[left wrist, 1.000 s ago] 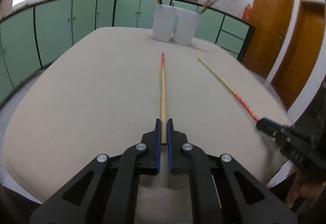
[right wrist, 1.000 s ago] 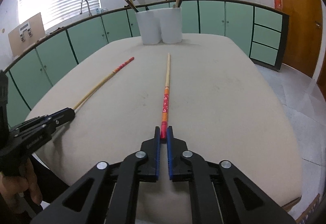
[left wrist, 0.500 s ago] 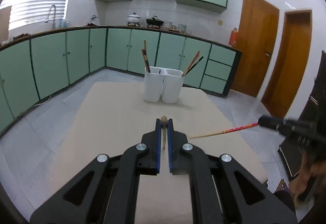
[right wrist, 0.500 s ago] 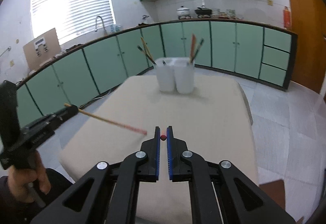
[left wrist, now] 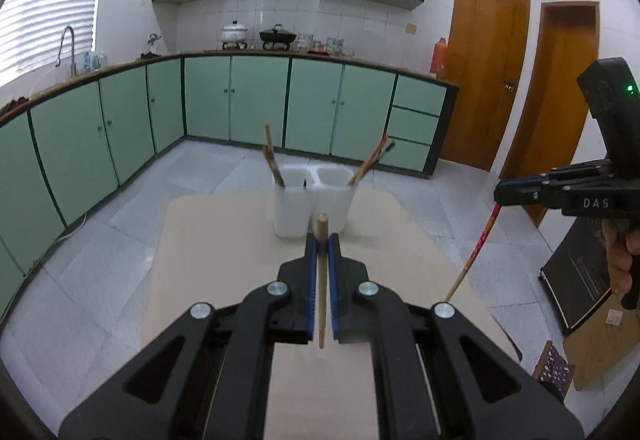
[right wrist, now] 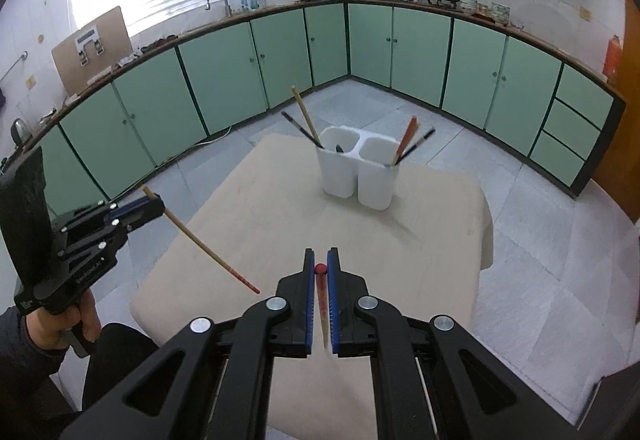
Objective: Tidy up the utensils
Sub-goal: 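Lift the wooden chopstick with left tool while right tool lifts the red-striped one toward the cup, then carry the red-striped chopstick over the white cups with right tool while left tool carries the wooden one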
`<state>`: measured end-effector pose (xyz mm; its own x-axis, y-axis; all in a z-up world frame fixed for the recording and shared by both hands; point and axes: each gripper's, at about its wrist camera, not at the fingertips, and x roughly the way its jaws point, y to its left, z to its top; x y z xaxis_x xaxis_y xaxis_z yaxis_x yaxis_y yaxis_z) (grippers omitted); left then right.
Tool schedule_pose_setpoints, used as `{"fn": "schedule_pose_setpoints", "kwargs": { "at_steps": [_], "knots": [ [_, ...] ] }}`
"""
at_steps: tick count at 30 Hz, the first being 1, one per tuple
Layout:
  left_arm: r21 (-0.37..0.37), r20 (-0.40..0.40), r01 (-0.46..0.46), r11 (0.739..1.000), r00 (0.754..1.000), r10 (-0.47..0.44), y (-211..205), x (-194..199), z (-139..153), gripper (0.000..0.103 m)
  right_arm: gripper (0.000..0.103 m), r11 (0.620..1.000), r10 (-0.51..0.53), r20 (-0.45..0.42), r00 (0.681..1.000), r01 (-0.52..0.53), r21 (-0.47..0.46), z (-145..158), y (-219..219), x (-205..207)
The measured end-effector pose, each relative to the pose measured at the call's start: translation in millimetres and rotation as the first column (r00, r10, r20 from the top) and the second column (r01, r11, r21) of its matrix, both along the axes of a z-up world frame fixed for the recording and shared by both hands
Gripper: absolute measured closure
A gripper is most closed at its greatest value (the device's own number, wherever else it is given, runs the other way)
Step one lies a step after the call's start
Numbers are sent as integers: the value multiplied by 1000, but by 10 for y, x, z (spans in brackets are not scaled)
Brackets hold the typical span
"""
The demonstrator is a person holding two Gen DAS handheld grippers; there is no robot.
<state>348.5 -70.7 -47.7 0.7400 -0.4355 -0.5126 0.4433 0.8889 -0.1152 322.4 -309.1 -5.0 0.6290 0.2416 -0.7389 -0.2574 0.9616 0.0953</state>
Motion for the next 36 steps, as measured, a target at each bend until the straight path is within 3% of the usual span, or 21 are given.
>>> {"fn": "schedule_pose_setpoints", "kwargs": {
  "at_steps": [15,22,30,36],
  "knots": [
    [-42,67,-24,999,997,27,-191,938,911,98,97,998,-38,68,997,42,-47,918,30,816],
    [-48,97,-68,997,993,72,-297,1451,1123,98,97,996,-73,105,992,78,-40,1199,10,1381],
    [-37,86,-79,996,993,82,-474,1981,968,99,97,993,-100,129,987,107,-46,1129,16,2042],
    [7,28,-68,998,997,68,-627,2310,462,99,97,992,-113,72,991,116,-43,573,-51,2492]
  ]
}}
